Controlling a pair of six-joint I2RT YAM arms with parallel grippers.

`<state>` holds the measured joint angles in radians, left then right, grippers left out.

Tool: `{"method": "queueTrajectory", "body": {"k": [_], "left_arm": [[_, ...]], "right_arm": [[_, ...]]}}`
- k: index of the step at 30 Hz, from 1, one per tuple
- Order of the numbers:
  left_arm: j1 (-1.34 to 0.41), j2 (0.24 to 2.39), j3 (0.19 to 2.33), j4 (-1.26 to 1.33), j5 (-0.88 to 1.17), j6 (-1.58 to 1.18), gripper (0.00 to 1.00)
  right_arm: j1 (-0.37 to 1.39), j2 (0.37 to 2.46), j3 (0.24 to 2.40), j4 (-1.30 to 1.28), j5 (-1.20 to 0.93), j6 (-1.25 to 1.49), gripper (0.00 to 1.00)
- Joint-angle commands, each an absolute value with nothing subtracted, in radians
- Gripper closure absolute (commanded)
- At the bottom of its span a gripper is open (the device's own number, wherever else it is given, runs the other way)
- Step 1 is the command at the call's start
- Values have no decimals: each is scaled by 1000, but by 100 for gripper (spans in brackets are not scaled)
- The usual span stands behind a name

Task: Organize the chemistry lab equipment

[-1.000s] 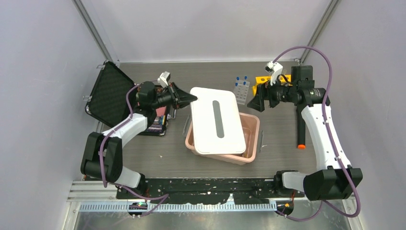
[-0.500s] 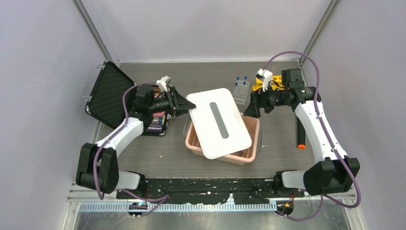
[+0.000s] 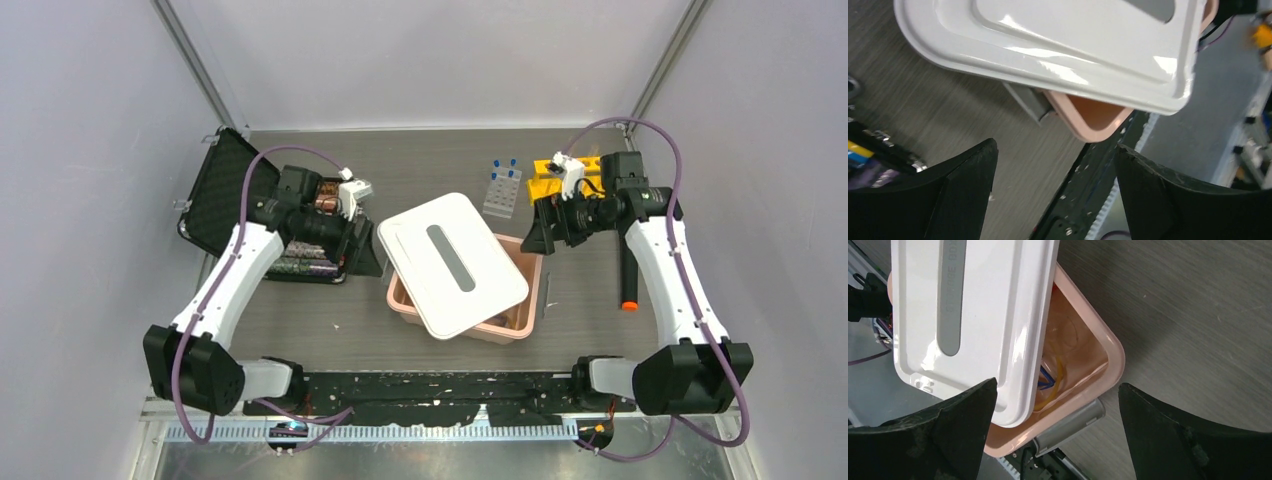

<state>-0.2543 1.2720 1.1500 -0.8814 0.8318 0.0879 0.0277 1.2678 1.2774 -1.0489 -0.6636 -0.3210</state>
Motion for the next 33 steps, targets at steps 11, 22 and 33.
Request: {"method": "queueTrajectory", "body": {"k": [11, 22, 33], "left_arm": [[-238, 1651, 1787, -1358, 704, 997, 12], [-285, 1770, 1850, -1414, 672, 1372, 8], [-364, 1761, 1702, -1281, 584, 1377, 13]], "right_arm": [[-96, 1182, 1099, -1072, -749, -159, 1], [-167, 1265, 954, -959, -907, -47, 20], [-164, 1416, 1012, -829, -963, 0, 49]]}}
